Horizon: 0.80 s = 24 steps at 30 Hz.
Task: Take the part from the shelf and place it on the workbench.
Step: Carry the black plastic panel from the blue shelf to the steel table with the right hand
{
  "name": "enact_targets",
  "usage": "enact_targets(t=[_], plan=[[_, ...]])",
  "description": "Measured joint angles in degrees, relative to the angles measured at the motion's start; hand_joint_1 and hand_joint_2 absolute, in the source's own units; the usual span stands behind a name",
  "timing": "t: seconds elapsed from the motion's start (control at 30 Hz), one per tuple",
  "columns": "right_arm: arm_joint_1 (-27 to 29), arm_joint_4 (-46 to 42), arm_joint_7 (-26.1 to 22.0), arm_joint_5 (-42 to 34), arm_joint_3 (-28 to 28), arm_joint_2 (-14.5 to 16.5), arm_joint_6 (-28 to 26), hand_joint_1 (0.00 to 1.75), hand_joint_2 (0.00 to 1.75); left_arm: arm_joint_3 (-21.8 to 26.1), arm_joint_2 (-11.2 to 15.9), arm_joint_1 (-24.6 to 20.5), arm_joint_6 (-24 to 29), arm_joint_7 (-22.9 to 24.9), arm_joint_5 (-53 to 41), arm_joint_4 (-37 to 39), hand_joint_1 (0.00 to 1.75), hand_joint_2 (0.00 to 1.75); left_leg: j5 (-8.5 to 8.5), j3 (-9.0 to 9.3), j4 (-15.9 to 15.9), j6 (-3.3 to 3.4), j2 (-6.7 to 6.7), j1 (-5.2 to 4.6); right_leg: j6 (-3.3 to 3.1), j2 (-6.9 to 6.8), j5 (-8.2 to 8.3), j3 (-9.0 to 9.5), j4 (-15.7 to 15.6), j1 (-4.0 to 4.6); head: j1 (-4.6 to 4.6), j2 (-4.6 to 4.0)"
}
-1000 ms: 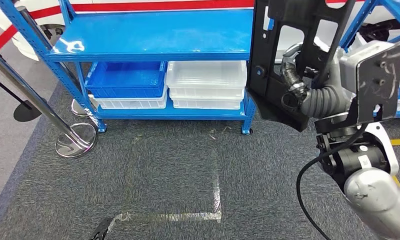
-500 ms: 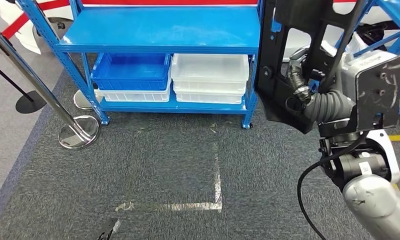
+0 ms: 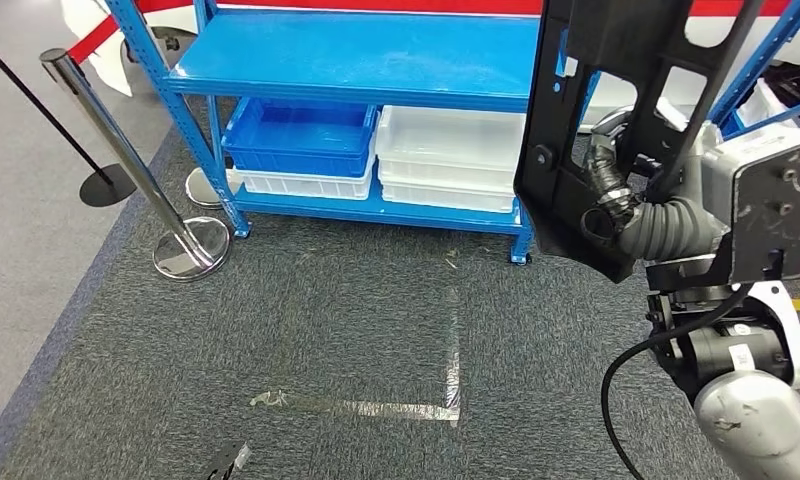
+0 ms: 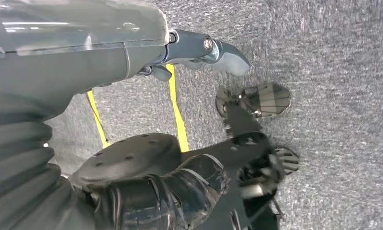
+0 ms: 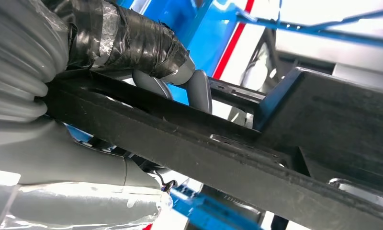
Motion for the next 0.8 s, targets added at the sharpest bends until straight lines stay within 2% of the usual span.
enact_targets(t=[0.03, 0.1, 0.17, 0.23, 0.27, 0.3, 0.33, 0.37, 0.43, 0.47, 0.5, 0.53, 0.6, 0.63, 0.7, 0.73, 0.8], plan=[[0.0, -0.2, 0.0, 0.1, -0.1, -0.1, 0.0, 1.75, 1.75, 0.0, -0.1, 0.0, 0.0, 0.0, 0.0, 0.0, 0.0, 1.75, -0.14, 0.04, -0.5, 0.4, 0.17, -0.29, 0.38, -0.43, 0.14, 0.04, -0.2, 0.2, 0.0, -0.01], [0.2, -0.4, 0.0, 0.2, -0.2, -0.2, 0.0, 1.75, 1.75, 0.0, -0.1, 0.2, 0.0, 0.0, 0.0, 0.0, 0.0, 1.75, 0.35, -0.23, -0.9, 1.37, -0.89, -0.24, 1.02, -0.98, 0.15, 0.09, -0.3, 0.22, 0.05, 0.0], [0.4, -0.7, 0.1, 0.3, -0.3, -0.4, 0.0, 1.75, 1.75, 0.0, -0.2, 0.3, 0.0, 0.0, 0.0, 0.0, 0.0, 1.75, 0.91, -0.24, -1.4, 2.32, -1.86, -0.07, 1.41, 0.88, -1.39, -0.7, 1.4, 0.06, 0.11, 0.0], [0.7, -0.9, 0.1, 0.4, -0.7, -0.7, 0.0, 1.75, 1.75, 0.0, -0.4, 0.1, -0.1, 0.0, 0.0, 0.0, 0.0, 1.75, 1.28, -0.37, -1.6, 3.06, -2.93, -0.11, 1.33, 3.63, -4.85, -3.41, 7.5, 0.23, 0.23, -0.01], [0.9, -1.0, 0.1, 0.5, -0.9, -0.8, 0.0, 1.75, 1.75, 0.0, -0.5, 0.0, -0.1, 0.0, 0.0, 0.0, 0.0, 1.75, 1.36, -0.48, -1.6, 3.28, -3.55, -0.22, 1.19, 4.27, -6.49, -5.15, 11.4, 0.43, 0.27, -0.01], [1.3, -1.0, 0.1, 0.5, -1.1, -0.8, 0.0, 1.75, 1.75, 0.0, -0.6, 0.0, -0.1, 0.0, 0.0, 0.0, 0.0, 1.75, 1.4, -0.56, -1.5, 3.39, -4.23, -0.34, 1.07, 4.55, -7.3, -6.5, 14.3, 0.6, 0.29, -0.01], [1.7, -1.0, 0.1, 0.5, -1.2, -0.9, 0.0, 1.75, 1.75, 0.0, -0.6, 0.0, -0.1, -0.1, 0.0, 0.0, 0.0, 1.75, 1.41, -0.61, -1.4, 3.44, -4.97, -0.46, 0.93, 4.68, -7.03, -6.98, 15.3, 0.69, 0.28, -0.01], [2.0, -1.1, 0.2, 0.5, -1.2, -1.0, 0.0, 1.75, 1.75, 0.0, -0.7, 0.1, -0.1, -0.2, 0.0, 0.0, 0.0, 1.75, 1.39, -0.64, -1.2, 3.44, -5.74, -0.54, 0.76, 4.8, -5.74, -6.43, 14.1, 0.73, 0.27, 0.0], [2.5, -1.5, 0.3, 0.5, -1.5, -1.2, 0.0, 1.75, 1.75, -0.1, -0.7, 0.1, -0.1, -0.4, 0.0, 0.0, 0.0, 1.75, 1.24, -0.78, -0.7, 3.31, -7.31, -0.57, 0.32, 6.15, -2.09, -3.14, 7.3, 0.68, 0.29, 0.0], [2.6, -1.8, 0.3, 0.5, -1.8, -1.3, 0.0, 1.75, 1.75, -0.1, -0.7, 0.0, -0.1, -0.5, 0.0, 0.0, 0.0, 1.75, 1.12, -1.02, -0.3, 3.17, -8.04, -0.63, 0.19, 7.09, -1.06, -1.52, 3.9, 0.58, 0.25, 0.01], [2.7, -2.0, 0.3, 0.5, -2.0, -1.4, 0.0, 1.75, 1.75, -0.1, -0.7, 0.0, 0.0, -0.6, 0.0, 0.0, 0.0, 1.75, 1.1, -1.33, -0.1, 2.92, -8.71, -0.63, 0.12, 7.81, -0.64, -0.45, 1.7, 0.52, 0.24, 0.0], [2.8, -2.3, 0.4, 0.5, -2.3, -1.5, 0.1, 1.75, 1.75, -0.1, -0.7, 0.0, 0.1, -0.6, 0.0, 0.0, 0.0, 1.75, 1.16, -1.66, 0.0, 2.64, -9.33, -0.56, 0.07, 8.09, -0.84, 0.02, 0.8, 0.55, 0.24, 0.0], [3.1, -2.6, 0.4, 0.5, -2.6, -1.6, 0.2, 1.75, 1.75, -0.1, -0.7, 0.2, 0.1, -0.7, 0.0, 0.0, 0.0, 1.75, 1.4, -2.1, -0.1, 2.02, -10.43, -0.42, -0.2, 7.03, -0.71, 0.27, 0.3, 0.49, 0.29, 0.0], [3.2, -2.8, 0.5, 0.6, -2.7, -1.6, 0.2, 1.75, 1.75, -0.3, -0.6, 0.4, 0.1, -0.7, 0.0, 0.0, 0.0, 1.75, 1.21, -2.32, 0.1, 1.7, -9.94, -0.47, -0.46, 6.4, -0.56, 0.42, 0.1, 0.39, 0.24, 0.0], [3.3, -3.1, 0.5, 0.6, -2.8, -1.6, 0.3, 1.75, 1.75, -0.6, -0.6, 0.4, 0.1, -0.6, 0.0, 0.0, 0.0, 1.75, -0.7, -3.87, 3.2, 0.94, -7.08, -0.57, -0.91, 5.08, -0.28, 0.72, -0.5, 0.08, -0.16, 0.0], [3.3, -3.3, 0.5, 0.6, -2.9, -1.6, 0.3, 1.75, 1.75, -0.7, -0.6, 0.3, 0.2, -0.6, 0.0, 0.0, 0.0, 1.75, -2.31, -5.41, 6.4, 0.49, -5.27, -0.49, -1.0, 4.42, -0.26, 0.8, -0.6, 0.13, -0.37, -0.01], [3.5, -3.4, 0.5, 0.6, -3.0, -1.7, 0.3, 1.75, 1.75, -0.8, -0.6, 0.1, 0.2, -0.6, 0.0, 0.0, 0.0, 1.75, -4.83, -8.77, 13.3, -0.2, -3.69, -0.05, -1.06, 2.99, -0.31, 0.81, -0.6, 0.13, -0.54, 0.0]])
